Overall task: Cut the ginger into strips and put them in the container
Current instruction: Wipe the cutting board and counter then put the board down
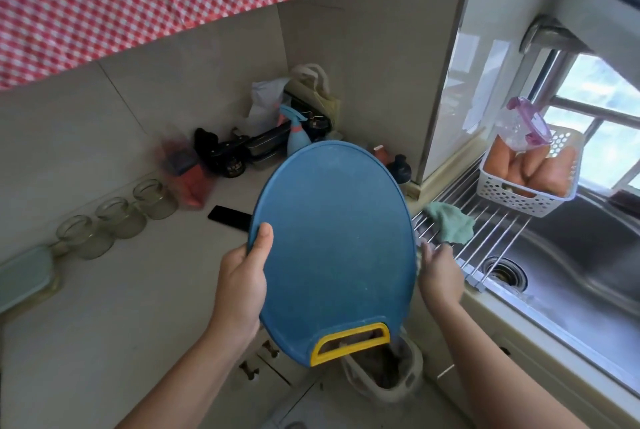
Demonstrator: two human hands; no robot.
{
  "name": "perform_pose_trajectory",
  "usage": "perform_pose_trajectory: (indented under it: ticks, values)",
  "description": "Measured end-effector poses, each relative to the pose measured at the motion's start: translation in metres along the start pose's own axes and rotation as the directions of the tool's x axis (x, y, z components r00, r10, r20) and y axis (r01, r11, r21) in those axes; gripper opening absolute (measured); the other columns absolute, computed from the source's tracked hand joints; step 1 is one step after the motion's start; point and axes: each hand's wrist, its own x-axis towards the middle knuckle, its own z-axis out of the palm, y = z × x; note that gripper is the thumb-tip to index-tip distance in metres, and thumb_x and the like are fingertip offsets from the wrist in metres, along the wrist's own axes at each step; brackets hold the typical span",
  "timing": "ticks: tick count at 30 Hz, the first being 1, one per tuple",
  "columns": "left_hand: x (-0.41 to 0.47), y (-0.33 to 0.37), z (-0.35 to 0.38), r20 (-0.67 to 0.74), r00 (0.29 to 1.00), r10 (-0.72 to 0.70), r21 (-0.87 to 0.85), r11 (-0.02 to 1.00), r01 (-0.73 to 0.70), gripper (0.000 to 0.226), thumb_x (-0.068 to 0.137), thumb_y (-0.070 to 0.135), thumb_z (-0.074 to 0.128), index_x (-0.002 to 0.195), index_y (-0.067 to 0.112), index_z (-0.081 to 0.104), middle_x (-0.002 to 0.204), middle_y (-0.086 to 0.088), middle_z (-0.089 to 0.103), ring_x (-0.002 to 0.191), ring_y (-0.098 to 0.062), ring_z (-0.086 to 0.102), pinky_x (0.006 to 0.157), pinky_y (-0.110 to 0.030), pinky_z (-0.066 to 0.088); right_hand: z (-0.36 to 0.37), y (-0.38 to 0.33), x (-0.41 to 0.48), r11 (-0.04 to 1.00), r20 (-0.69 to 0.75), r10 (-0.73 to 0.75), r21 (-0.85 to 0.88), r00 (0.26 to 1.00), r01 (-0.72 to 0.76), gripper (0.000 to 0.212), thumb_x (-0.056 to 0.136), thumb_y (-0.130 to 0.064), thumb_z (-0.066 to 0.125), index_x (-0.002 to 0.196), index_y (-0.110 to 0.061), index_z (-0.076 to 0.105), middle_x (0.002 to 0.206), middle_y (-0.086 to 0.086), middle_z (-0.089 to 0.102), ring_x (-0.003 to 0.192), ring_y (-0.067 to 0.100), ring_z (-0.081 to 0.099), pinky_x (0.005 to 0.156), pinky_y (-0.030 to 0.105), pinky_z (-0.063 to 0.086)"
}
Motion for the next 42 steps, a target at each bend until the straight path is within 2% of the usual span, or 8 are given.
perform_pose_trajectory:
  ticks: [12, 18, 25, 31, 33, 35, 38, 42]
  values:
    - [0.014, -0.009, -0.013, -0.088, 0.996, -0.027, 0.026, 0.999, 0.029, 0.034, 0.094, 0.04, 0.047, 0.09, 0.015, 0.07, 0.088, 0.0, 0.075, 0.083, -0.02, 0.071, 0.073, -0.037, 0.054, -0.028, -0.002, 0.006, 0.989, 0.21, 0.003, 0.146, 0.978, -0.034, 0.077, 0.1, -0.05, 0.014, 0.067, 0.006, 0.055, 0.067, 0.027, 0.063, 0.067, 0.04, 0.065, 0.07, 0.047, 0.052]
    - [0.013, -0.014, -0.014, -0.093, 0.993, -0.072, 0.053, 0.996, 0.078, 0.036, 0.094, 0.041, 0.047, 0.092, 0.014, 0.069, 0.087, -0.002, 0.075, 0.082, -0.021, 0.071, 0.074, -0.04, 0.055, -0.032, -0.023, 0.002, 0.825, 0.283, 0.09, 0.515, 0.955, -0.23, 0.019, 0.098, -0.022, 0.05, 0.097, -0.003, 0.048, 0.089, 0.017, 0.058, 0.066, 0.023, 0.058, 0.065, 0.041, 0.054]
    - [0.01, -0.022, 0.0, -0.07, 0.992, -0.103, 0.085, 0.99, 0.108, 0.043, 0.089, 0.051, 0.052, 0.082, 0.013, 0.071, 0.091, -0.014, 0.072, 0.087, -0.034, 0.068, 0.082, -0.054, 0.054, -0.02, -0.082, -0.064, 0.809, 0.188, -0.242, 0.581, 0.952, 0.091, 0.021, 0.096, -0.033, 0.051, 0.088, -0.014, 0.056, 0.071, 0.001, 0.057, 0.057, 0.01, 0.052, 0.052, 0.024, 0.04]
    - [0.01, -0.028, 0.013, -0.017, 0.996, -0.088, 0.083, 0.993, 0.089, 0.038, 0.093, 0.042, 0.05, 0.09, 0.012, 0.072, 0.091, -0.007, 0.074, 0.092, -0.029, 0.068, 0.088, -0.051, 0.052, 0.005, -0.077, -0.117, 0.679, 0.138, -0.714, 0.378, 0.687, 0.63, 0.009, 0.094, -0.01, 0.044, 0.097, -0.015, 0.051, 0.093, -0.007, 0.048, 0.076, 0.0, 0.045, 0.067, 0.016, 0.035]
    - [0.01, -0.027, 0.012, 0.004, 0.994, -0.111, 0.066, 0.992, 0.111, 0.038, 0.094, 0.04, 0.048, 0.092, 0.011, 0.072, 0.092, -0.008, 0.074, 0.091, -0.028, 0.069, 0.087, -0.052, 0.052, 0.009, -0.064, -0.094, 0.758, 0.122, -0.644, 0.237, 0.755, 0.608, 0.007, 0.09, -0.014, 0.042, 0.095, -0.017, 0.045, 0.093, -0.003, 0.048, 0.079, 0.014, 0.046, 0.067, 0.029, 0.033]
    - [0.011, -0.027, 0.007, -0.004, 0.991, -0.133, 0.05, 0.99, 0.133, 0.038, 0.094, 0.04, 0.047, 0.093, 0.011, 0.071, 0.091, -0.007, 0.074, 0.087, -0.026, 0.07, 0.084, -0.048, 0.054, 0.008, -0.043, -0.058, 0.927, 0.156, -0.363, 0.158, 0.919, 0.339, 0.003, 0.091, -0.015, 0.043, 0.093, -0.018, 0.043, 0.091, 0.003, 0.052, 0.084, 0.026, 0.051, 0.068, 0.033, 0.034]
    - [0.017, -0.026, -0.004, -0.046, 0.992, -0.114, 0.029, 0.993, 0.116, 0.038, 0.094, 0.041, 0.047, 0.092, 0.011, 0.07, 0.088, -0.005, 0.074, 0.083, -0.024, 0.071, 0.076, -0.044, 0.056, 0.0, -0.004, -0.011, 1.0, 0.233, -0.007, 0.013, 0.973, 0.004, 0.007, 0.092, -0.012, 0.039, 0.092, -0.008, 0.045, 0.092, 0.013, 0.054, 0.08, 0.029, 0.051, 0.066, 0.036, 0.036]
    - [0.036, -0.026, -0.031, -0.131, 0.985, -0.109, -0.029, 0.994, 0.106, 0.031, 0.093, 0.043, 0.047, 0.089, 0.02, 0.068, 0.084, 0.003, 0.074, 0.079, -0.019, 0.07, 0.069, -0.036, 0.053, -0.006, -0.002, -0.002, 0.995, 0.234, -0.096, 0.026, 0.968, 0.093, 0.016, 0.087, 0.002, 0.039, 0.095, -0.008, 0.049, 0.1, 0.011, 0.052, 0.086, 0.025, 0.049, 0.068, 0.032, 0.035]
